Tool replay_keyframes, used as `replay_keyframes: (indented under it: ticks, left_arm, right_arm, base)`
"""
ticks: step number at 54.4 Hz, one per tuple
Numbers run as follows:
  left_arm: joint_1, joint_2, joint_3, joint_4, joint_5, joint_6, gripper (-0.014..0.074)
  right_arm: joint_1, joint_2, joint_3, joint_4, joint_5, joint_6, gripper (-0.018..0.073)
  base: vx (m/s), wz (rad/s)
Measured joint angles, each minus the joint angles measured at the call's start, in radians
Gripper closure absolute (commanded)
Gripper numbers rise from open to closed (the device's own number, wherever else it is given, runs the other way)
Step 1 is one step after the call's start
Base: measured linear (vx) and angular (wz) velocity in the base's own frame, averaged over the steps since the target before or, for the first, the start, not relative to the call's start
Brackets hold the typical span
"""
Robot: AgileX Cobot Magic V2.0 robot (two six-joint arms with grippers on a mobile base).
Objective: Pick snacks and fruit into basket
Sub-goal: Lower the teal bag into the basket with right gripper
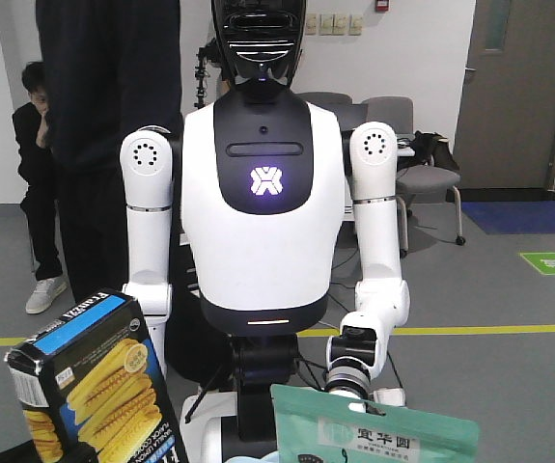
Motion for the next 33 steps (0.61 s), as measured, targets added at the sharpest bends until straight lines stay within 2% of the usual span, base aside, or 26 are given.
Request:
replay_keyframes:
  ticks: [9, 15, 16, 20, 33]
  left_arm:
    - [0.000, 0.000, 0.000, 0.000, 0.000, 0.000, 0.0596]
    - [0.000, 0.000, 0.000, 0.000, 0.000, 0.000, 0.0596]
    - [0.000, 0.000, 0.000, 0.000, 0.000, 0.000, 0.0596]
    - [0.000, 0.000, 0.000, 0.000, 0.000, 0.000, 0.0596]
    - [0.000, 0.000, 0.000, 0.000, 0.000, 0.000, 0.0596]
  right_arm:
    - [0.096, 0.058, 0.000, 0.001, 0.014, -0.057, 0.0568]
    - [0.181, 0.094, 0.000, 0.014, 0.088, -0.104, 0.0568]
    - [0.264, 0.134, 0.000, 0.082, 0.241, -0.171, 0.0568]
    - [0.296, 0.160, 0.000, 0.142, 0.307, -0.236, 0.0568]
    - [0.337, 0.253, 0.000, 0.322, 0.340, -0.424, 0.0568]
  base:
    - [0.00, 0.00]
    - [0.00, 0.00]
    - [0.00, 0.00]
    - [0.00, 0.00]
    - [0.00, 0.00]
